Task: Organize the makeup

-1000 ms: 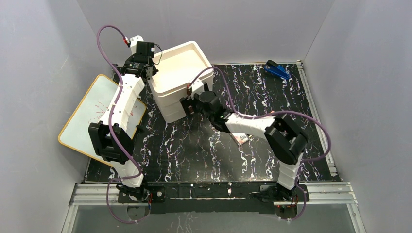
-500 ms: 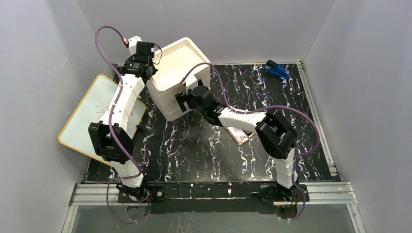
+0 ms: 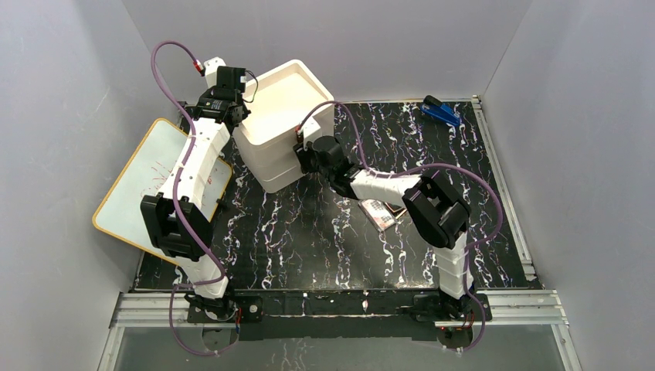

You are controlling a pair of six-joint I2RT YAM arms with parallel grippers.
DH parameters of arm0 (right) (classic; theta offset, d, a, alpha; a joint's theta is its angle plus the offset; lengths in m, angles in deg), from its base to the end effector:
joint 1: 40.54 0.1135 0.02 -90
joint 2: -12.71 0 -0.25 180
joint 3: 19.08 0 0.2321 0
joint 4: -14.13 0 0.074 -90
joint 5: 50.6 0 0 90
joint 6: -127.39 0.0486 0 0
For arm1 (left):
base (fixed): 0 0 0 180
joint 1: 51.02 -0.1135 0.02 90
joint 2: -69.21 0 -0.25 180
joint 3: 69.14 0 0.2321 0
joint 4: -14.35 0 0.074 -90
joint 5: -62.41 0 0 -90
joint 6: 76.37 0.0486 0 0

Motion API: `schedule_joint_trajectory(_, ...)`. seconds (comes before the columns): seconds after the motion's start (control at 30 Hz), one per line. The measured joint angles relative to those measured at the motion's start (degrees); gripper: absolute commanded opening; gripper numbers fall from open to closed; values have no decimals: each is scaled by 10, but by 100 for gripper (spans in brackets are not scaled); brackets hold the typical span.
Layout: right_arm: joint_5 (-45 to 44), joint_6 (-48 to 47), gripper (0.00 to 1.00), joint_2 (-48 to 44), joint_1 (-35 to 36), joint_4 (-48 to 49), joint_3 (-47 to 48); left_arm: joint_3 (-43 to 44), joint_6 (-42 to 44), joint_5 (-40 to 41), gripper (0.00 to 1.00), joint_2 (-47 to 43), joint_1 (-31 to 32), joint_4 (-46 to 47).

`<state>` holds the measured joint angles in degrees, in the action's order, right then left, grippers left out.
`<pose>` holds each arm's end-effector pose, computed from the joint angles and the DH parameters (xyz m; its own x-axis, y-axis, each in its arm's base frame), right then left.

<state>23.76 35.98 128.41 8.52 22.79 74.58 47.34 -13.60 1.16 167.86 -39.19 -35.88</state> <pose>0.3120 0.3397 0.2237 -0.1379 -0.1952 -0.9710 -0.5591 0.8246 -0.0863 0.3738 -0.0544 0.3692 -0.3667 -0.3331 -0.8687 -0.4336 0.8873 -0.1572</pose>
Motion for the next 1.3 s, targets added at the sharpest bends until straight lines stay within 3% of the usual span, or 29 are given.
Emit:
schedule_joint_trajectory(0.13,11,0,43,1,-13,3,-6,-1,0,0,0,0,0,1)
schedule_joint_trajectory(0.27,26,0,1,1,-15,5,-8,-1,0,0,0,0,0,1)
schedule_joint_trajectory(0.57,34,3,1,0,-14,47,-32,-1,2,0,0,0,0,1)
schedule_joint_trajectory(0.77,34,13,1,-35,-15,97,-100,1,5,-14,0,0,3,2)
schedule_joint_trajectory(1.03,26,48,1,-141,-14,125,-235,11,13,-43,0,3,22,-9)
schedule_joint_trajectory(1.3,12,94,1,-260,-5,86,-330,26,-6,-42,0,11,28,-26)
